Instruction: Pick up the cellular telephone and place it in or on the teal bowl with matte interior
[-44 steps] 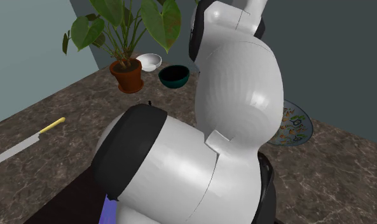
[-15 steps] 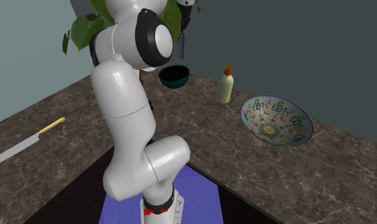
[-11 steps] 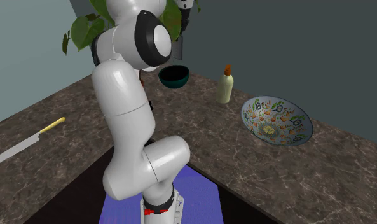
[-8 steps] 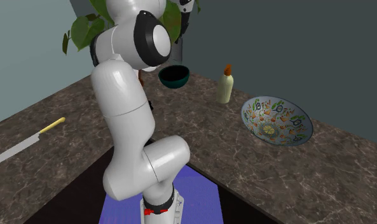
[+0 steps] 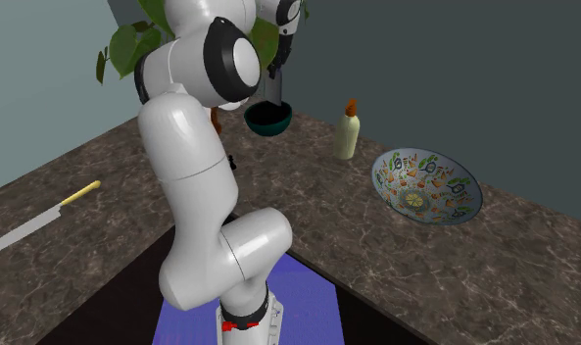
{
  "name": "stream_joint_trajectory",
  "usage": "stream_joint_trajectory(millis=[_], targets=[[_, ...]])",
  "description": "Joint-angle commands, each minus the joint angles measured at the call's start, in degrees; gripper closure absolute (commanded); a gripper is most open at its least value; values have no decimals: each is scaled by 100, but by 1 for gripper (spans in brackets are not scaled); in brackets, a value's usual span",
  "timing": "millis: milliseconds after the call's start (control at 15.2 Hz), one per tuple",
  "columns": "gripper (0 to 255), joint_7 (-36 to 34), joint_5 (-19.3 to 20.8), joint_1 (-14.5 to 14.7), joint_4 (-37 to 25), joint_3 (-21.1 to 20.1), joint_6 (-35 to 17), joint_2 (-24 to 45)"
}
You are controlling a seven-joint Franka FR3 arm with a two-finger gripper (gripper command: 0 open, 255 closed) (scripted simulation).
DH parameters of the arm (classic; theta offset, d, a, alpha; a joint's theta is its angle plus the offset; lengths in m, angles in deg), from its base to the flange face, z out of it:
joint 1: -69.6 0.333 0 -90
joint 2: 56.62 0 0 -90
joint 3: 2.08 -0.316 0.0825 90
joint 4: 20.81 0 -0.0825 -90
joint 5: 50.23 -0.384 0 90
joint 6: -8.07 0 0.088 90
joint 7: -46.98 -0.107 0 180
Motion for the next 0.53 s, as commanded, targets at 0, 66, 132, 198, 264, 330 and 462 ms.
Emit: stream_joint_trajectory(millis=[0,66,132,198,264,330,462], targets=[[255,49,-19,38,157,-7,-146,0],[255,74,-33,50,226,-14,-213,7],[255,100,-49,61,293,-22,-280,16],[255,126,-67,70,358,-30,-345,26],[255,153,-86,77,421,-40,-410,38],[255,180,-106,83,482,-50,-473,51],[255,233,-148,91,593,-71,-591,79]])
